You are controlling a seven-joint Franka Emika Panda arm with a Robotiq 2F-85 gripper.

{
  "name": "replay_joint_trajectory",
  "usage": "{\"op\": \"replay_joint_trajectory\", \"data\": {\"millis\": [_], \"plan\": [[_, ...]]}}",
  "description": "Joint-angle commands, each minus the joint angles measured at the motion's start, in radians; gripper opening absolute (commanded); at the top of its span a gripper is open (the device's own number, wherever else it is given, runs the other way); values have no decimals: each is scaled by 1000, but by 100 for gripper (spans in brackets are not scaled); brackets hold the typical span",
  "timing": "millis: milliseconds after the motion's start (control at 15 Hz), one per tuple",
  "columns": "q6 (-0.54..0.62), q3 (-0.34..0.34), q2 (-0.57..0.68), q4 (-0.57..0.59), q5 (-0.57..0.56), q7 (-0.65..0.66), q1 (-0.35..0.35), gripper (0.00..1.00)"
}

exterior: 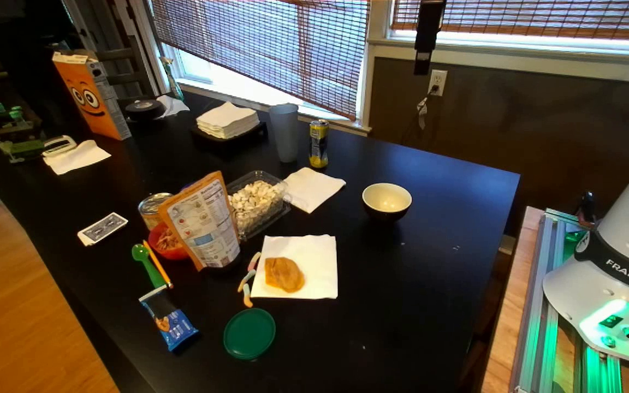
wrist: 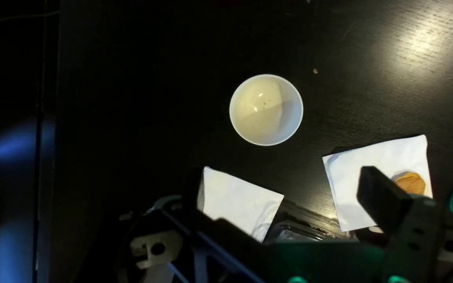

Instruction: Move the can to the left

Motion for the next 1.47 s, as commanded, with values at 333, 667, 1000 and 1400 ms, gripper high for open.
{"op": "replay_joint_trajectory", "data": {"millis": [333,667,1000,1400], "plan": [[203,-150,344,307,-19,-263,7,100],[412,-153,604,466,12,-393,-5,100],[425,-134,820,617,56,-491,-61,100],[431,-76,972,710,164,-635,-151,100]]}}
